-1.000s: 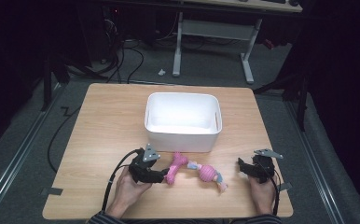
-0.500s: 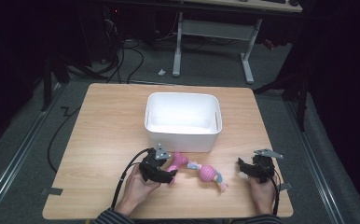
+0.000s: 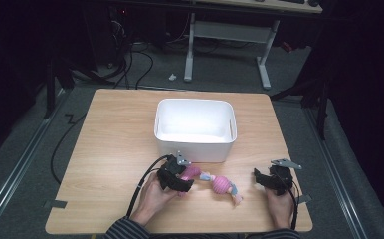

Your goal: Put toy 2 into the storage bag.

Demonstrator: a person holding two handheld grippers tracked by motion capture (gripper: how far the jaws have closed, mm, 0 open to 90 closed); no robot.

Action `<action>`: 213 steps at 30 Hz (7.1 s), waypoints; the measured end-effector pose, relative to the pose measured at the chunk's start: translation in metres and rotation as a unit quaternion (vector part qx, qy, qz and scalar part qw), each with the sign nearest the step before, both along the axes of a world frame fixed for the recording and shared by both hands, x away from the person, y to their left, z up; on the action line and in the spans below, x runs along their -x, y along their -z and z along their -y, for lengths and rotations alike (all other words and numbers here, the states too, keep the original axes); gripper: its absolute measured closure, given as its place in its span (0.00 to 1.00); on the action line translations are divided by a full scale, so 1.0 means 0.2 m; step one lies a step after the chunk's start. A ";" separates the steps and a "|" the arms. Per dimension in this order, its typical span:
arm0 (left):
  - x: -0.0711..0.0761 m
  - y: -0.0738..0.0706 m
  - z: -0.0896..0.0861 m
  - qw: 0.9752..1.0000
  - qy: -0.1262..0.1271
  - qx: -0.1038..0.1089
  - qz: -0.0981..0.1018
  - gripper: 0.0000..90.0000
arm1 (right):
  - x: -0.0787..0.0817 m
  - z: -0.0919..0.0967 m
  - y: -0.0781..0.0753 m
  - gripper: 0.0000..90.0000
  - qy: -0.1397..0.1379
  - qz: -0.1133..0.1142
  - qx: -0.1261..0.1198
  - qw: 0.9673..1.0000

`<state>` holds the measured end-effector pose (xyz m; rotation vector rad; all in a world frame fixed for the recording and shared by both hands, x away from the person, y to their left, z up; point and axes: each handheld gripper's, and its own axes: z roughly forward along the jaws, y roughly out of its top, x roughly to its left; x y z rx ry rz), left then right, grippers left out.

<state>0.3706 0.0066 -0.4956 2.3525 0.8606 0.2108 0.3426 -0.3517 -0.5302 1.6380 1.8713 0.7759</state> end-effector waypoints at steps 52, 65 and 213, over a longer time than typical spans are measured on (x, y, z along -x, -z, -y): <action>0.05 -0.03 -0.01 0.999 0.015 -0.043 0.005 0.65 | 0.00 0.00 0.00 0.29 0.000 0.000 0.000 1.000; 0.10 -0.18 -0.16 1.000 0.012 -0.020 0.005 0.65 | 0.00 0.00 0.00 0.28 0.000 0.000 0.000 1.000; -0.61 -0.50 0.06 0.998 0.040 -0.041 0.000 0.64 | 0.00 0.00 0.00 0.28 -0.003 0.000 -0.001 1.000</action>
